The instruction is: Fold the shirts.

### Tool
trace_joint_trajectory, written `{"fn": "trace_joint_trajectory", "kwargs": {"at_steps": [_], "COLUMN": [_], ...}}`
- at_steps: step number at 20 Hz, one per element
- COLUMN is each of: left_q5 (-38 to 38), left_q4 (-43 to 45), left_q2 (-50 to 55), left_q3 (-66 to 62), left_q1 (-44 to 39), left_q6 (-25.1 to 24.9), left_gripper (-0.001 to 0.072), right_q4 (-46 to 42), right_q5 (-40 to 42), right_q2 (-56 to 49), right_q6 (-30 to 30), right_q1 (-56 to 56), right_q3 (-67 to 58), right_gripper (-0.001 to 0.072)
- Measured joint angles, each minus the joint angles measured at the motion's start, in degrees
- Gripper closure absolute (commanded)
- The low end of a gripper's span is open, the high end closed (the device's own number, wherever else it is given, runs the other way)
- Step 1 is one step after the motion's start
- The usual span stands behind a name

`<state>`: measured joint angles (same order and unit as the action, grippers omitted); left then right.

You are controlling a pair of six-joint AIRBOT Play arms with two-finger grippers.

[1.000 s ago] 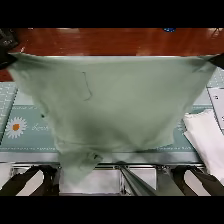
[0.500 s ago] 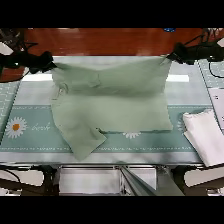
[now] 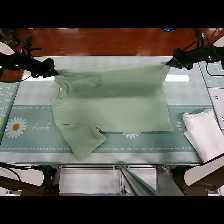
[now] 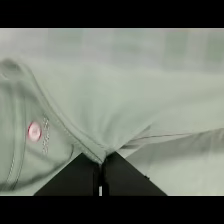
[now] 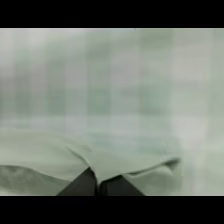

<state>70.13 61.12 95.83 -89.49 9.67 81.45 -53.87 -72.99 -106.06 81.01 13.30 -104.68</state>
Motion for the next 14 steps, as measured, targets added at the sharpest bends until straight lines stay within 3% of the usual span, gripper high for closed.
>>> {"fn": "trace_joint_trajectory", "kwargs": {"at_steps": [4, 8, 9, 10, 11, 12, 13, 14], "left_q5": [6.7, 7.6, 7.6, 7.6, 7.6, 7.9, 8.6, 10.0], "left_q4": [4.9, 7.0, 7.3, 7.4, 8.0, 8.7, 9.7, 11.0], "left_q2": [-0.6, -0.7, -0.5, -0.4, -0.4, -0.3, -0.3, -0.4], "left_q3": [3.1, 7.9, 8.7, 9.4, 9.7, 9.8, 9.6, 9.2], "left_q1": [-0.5, -1.6, -1.7, -1.8, -1.9, -1.9, -1.8, -1.6], "left_q6": [-1.6, -2.1, -2.2, -2.2, -2.2, -2.2, -2.1, -1.5], "left_gripper": [0.0675, 0.0663, 0.0651, 0.0648, 0.0643, 0.0510, 0.0192, 0.0199], "right_q4": [-5.5, -8.0, -8.4, -8.7, -8.9, -9.3, -9.8, -11.0], "right_q5": [-8.9, -10.5, -10.5, -10.3, -10.3, -10.3, -10.9, -11.7], "right_q2": [0.0, 0.0, 0.0, 0.0, 0.0, 0.1, 0.3, 1.0], "right_q6": [-0.5, -0.7, -0.7, -0.6, -0.3, 0.1, 0.7, 1.2], "right_q1": [1.2, 0.7, 0.5, 0.4, 0.3, 0.3, 0.3, 0.5], "right_q3": [2.3, 6.5, 7.3, 8.1, 8.6, 9.0, 9.2, 9.4], "right_gripper": [0.0688, 0.0685, 0.0567, 0.0286, 0.0300, 0.0300, 0.0300, 0.0300]}}
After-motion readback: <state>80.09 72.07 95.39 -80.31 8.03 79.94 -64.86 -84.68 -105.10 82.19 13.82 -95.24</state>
